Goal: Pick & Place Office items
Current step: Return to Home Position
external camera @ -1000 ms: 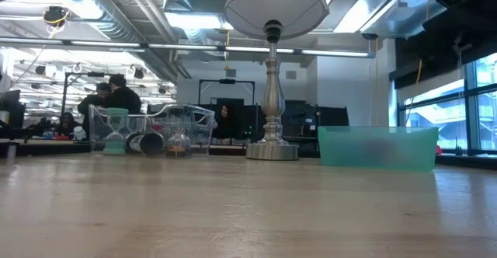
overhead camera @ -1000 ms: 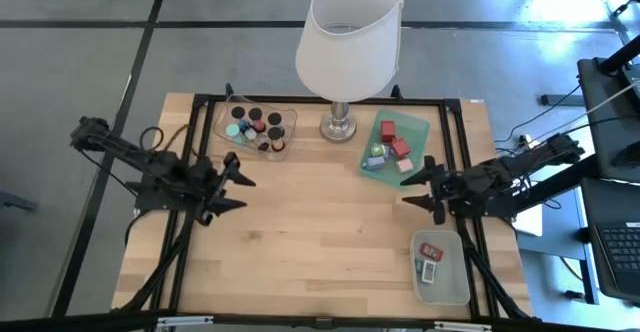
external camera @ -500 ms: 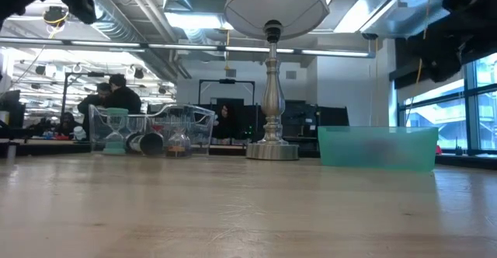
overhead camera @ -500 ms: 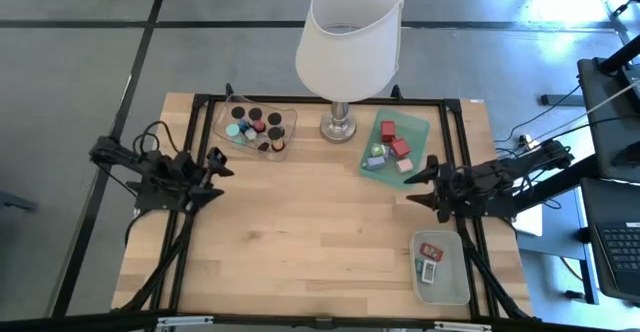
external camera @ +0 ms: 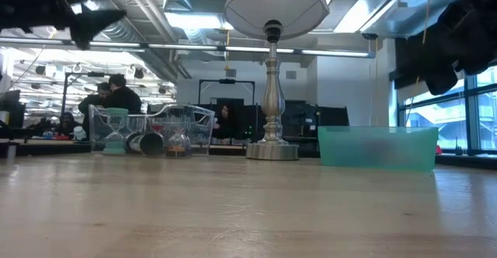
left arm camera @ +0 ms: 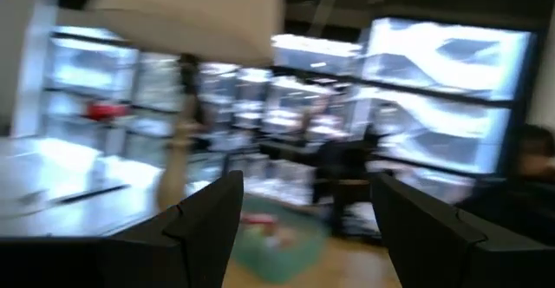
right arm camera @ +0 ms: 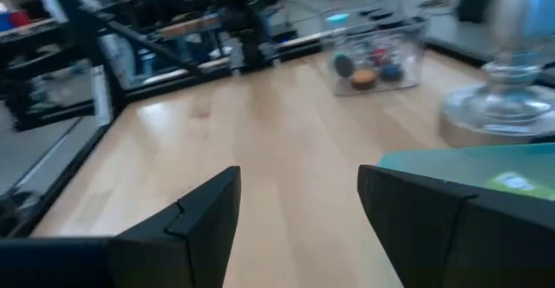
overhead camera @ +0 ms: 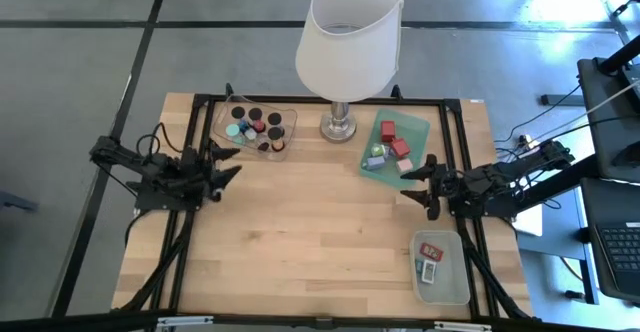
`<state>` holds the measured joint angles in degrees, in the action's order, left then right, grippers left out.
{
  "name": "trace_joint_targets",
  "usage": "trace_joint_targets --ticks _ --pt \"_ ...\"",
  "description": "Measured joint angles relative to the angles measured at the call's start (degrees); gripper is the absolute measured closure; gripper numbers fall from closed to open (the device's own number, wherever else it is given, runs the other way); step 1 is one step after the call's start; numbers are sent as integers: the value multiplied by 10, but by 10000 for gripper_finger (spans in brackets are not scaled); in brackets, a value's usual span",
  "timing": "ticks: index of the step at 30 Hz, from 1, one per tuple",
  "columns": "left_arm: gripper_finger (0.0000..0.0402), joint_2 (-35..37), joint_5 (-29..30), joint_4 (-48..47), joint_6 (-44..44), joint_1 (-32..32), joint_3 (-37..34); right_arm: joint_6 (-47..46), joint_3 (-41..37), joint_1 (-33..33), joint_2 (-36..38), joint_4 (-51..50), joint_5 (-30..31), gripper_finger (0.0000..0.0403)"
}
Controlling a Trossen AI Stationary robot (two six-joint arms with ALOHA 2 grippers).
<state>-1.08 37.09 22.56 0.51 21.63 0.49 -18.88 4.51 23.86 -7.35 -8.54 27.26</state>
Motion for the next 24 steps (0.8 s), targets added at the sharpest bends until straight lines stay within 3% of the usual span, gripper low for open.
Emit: trace_joint_targets --ticks 5,10,24 --pt "151 0 152 -34 7 0 0 2 0 -8 -4 2 78 166" --pt "151 0 248 -95 3 0 0 -11 0 -13 -16 0 160 166" --pt "151 0 263 -100 -3 0 0 -15 0 -13 -17 0 167 166"
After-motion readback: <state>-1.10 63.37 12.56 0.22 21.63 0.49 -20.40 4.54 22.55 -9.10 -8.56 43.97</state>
